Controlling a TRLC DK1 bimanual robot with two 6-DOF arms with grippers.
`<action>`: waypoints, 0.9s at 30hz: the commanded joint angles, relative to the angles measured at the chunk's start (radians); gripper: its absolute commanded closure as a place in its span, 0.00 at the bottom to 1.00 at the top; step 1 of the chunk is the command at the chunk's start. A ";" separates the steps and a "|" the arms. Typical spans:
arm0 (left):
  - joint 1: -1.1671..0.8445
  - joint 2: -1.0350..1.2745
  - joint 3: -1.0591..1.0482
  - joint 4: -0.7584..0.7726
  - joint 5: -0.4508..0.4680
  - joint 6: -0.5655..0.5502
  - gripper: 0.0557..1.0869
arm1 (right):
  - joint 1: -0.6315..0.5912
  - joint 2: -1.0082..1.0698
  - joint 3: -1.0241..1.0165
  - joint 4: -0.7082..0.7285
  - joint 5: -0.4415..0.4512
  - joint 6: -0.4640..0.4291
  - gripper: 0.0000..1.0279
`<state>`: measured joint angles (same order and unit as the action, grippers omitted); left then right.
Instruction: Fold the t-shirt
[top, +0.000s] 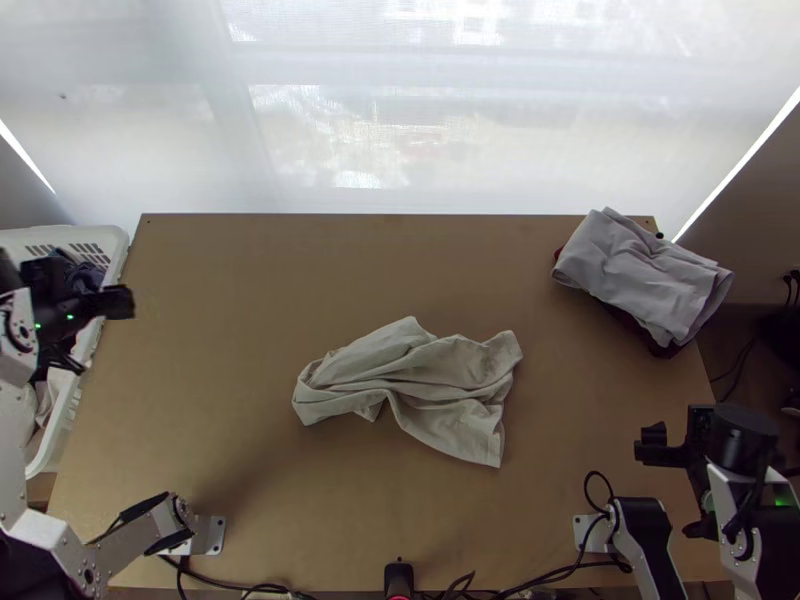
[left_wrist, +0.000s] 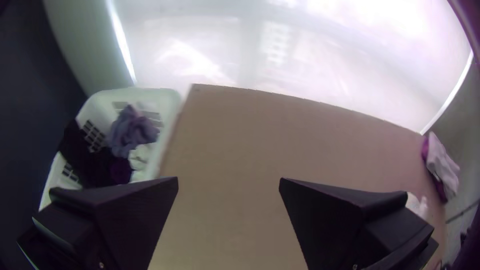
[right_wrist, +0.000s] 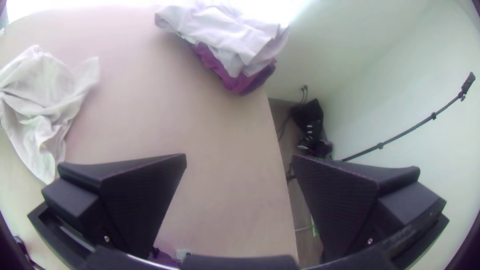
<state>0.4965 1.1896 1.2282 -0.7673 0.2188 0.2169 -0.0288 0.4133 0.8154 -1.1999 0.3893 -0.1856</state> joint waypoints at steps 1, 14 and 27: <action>-0.460 -0.151 -0.055 -0.165 0.019 -0.014 0.05 | 0.036 0.082 0.113 0.057 -0.170 -0.005 0.05; -0.819 0.059 -0.076 -0.329 0.019 -0.134 0.05 | 0.187 0.315 0.208 0.158 -0.204 -0.031 0.05; -1.013 0.323 -0.078 -0.201 -0.124 -0.330 0.11 | 0.216 0.349 0.120 0.283 -0.204 -0.094 0.05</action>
<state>-0.4206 1.3849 1.1488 -1.0264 0.1738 -0.0425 0.1661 0.7403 0.9668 -0.9665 0.1894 -0.2642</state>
